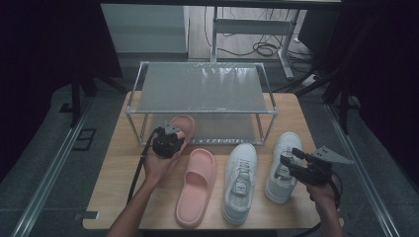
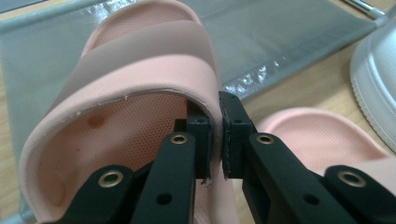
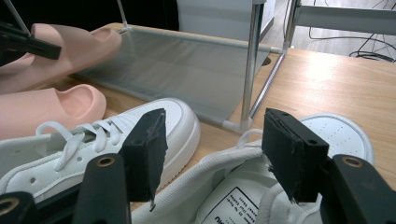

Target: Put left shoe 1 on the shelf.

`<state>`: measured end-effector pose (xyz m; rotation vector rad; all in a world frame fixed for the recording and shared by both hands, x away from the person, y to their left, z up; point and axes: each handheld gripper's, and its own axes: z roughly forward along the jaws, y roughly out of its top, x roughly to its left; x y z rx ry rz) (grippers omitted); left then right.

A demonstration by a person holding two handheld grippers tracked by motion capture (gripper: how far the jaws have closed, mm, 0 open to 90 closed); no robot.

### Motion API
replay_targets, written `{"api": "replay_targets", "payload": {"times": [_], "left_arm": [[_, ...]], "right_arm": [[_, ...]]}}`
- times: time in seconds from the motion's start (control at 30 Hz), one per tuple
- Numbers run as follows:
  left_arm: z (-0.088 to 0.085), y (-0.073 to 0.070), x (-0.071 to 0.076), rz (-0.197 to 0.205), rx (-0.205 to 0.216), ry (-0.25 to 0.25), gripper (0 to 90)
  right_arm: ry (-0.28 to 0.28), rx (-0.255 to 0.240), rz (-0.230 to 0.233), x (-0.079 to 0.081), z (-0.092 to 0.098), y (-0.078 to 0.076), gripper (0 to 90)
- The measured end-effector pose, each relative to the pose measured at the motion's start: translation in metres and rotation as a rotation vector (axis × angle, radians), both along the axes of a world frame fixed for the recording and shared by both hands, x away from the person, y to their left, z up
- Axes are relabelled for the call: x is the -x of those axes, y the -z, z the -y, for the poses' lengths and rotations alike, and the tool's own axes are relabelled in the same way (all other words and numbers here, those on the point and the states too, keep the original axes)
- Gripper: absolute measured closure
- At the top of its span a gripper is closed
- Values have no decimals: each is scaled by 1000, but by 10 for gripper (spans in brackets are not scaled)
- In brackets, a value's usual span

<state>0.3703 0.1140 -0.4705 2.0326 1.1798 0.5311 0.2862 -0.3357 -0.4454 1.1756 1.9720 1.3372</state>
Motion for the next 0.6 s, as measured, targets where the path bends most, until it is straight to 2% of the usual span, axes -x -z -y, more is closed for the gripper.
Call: {"api": "replay_targets", "payload": {"times": [0.27,0.6], "left_arm": [[10,11,-16,4,-14,-25,848],[20,10,-29,23,-36,-45,844]], "right_arm": [[1,0,1,0,0,0,412],[-7,6,-3,0,-1,1,411]]}}
